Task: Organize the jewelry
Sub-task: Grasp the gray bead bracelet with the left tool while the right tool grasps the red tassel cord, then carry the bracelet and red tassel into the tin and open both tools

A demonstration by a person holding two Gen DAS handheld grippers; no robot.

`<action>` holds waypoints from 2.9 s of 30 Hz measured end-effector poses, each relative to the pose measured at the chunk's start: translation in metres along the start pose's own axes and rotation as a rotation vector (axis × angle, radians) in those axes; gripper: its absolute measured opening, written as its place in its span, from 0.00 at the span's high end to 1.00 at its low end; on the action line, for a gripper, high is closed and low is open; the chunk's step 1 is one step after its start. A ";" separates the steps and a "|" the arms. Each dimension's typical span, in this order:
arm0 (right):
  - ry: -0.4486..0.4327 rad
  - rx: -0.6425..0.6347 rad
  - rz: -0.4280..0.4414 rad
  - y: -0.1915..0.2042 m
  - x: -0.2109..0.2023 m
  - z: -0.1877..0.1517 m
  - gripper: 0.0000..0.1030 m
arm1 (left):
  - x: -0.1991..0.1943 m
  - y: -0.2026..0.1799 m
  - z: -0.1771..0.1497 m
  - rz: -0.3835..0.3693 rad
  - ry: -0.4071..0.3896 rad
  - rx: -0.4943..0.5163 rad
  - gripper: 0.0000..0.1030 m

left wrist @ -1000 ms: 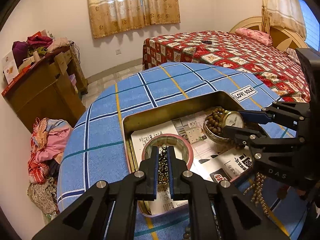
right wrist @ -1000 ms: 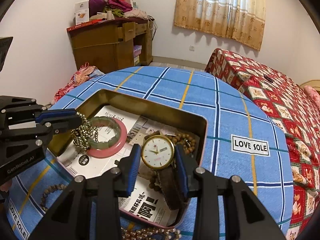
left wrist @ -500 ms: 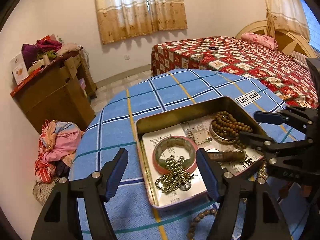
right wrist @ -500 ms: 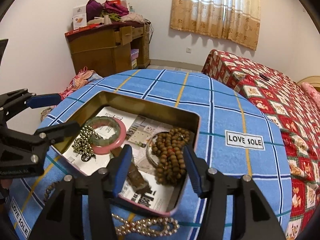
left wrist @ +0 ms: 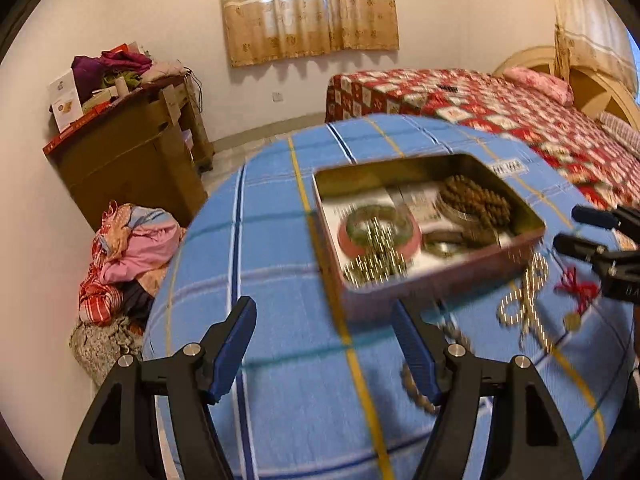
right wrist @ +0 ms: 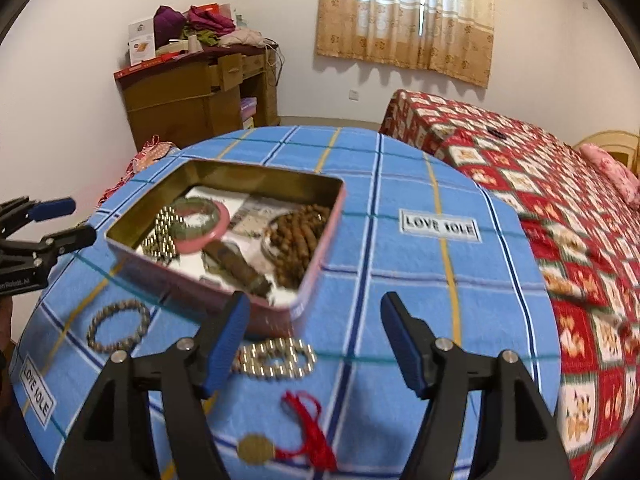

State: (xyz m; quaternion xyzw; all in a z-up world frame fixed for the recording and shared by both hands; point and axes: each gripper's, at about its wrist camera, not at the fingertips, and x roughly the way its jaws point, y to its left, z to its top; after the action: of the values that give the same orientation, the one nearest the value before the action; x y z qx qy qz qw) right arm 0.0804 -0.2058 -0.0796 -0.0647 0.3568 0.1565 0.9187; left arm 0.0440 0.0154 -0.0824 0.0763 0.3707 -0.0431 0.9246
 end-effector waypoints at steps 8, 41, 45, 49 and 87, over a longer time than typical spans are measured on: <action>0.022 0.052 -0.022 -0.016 -0.016 -0.028 0.30 | 0.008 -0.018 -0.016 -0.022 0.045 0.022 0.32; 0.009 0.112 -0.056 -0.039 -0.026 -0.042 0.36 | 0.014 -0.016 -0.025 -0.022 0.068 -0.011 0.32; 0.020 0.073 -0.007 -0.023 -0.021 -0.044 0.36 | 0.016 -0.020 -0.027 -0.035 0.074 -0.005 0.32; 0.053 0.026 0.025 -0.005 -0.007 -0.050 0.39 | 0.023 -0.025 -0.028 -0.044 0.086 0.005 0.32; -0.052 0.028 0.075 -0.006 -0.033 -0.034 0.91 | -0.015 -0.023 -0.005 -0.138 -0.010 0.003 0.91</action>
State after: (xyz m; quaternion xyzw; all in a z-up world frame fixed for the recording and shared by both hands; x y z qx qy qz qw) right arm 0.0384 -0.2275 -0.0822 -0.0342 0.3373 0.1873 0.9219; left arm 0.0265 -0.0063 -0.0785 0.0518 0.3704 -0.1078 0.9211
